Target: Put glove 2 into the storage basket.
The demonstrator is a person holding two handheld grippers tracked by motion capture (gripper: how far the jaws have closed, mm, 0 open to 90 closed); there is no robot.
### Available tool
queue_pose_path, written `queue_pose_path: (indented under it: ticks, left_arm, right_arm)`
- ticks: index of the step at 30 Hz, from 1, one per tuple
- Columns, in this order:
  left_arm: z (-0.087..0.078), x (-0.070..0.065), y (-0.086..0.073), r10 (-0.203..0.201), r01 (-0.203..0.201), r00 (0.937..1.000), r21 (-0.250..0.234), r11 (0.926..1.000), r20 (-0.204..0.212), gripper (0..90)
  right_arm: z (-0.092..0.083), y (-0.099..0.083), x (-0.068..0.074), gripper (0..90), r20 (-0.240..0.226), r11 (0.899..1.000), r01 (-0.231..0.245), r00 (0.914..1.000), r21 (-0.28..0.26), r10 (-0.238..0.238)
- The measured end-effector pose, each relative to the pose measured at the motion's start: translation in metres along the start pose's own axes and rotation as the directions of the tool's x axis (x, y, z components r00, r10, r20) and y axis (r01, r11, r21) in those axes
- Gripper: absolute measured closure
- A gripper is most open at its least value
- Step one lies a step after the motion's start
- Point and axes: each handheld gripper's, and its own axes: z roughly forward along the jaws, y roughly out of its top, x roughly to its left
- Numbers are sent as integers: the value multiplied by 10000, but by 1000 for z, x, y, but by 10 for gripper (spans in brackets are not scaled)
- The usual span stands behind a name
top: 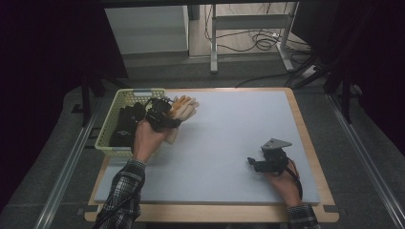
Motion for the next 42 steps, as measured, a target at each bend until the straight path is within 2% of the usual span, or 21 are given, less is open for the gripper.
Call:
queue_pose_path:
  ticks: [9,18,24,31,42]
  left_arm:
    - [-9,19,-3,-317,315,9990,-79,9995,-326,516]
    - [-24,49,-9,-791,771,9931,-255,9967,-869,513]
    - [-28,69,-14,-1196,1154,9862,-433,9924,-1148,512]
    - [-28,89,-20,-1690,1628,9753,-540,9852,-1425,509]
    - [-17,109,-27,-2071,2002,9629,-566,9781,-1731,507]
  right_arm:
    - [0,0,0,250,17,10000,11,10000,-4,-11]
    - [0,0,0,247,27,10000,11,10000,-6,-11]
    - [0,0,0,247,28,10000,11,10000,-6,-11]
    - [0,0,0,247,30,10000,11,10000,-4,-11]
    - [0,0,0,247,30,10000,7,10000,-3,-7]
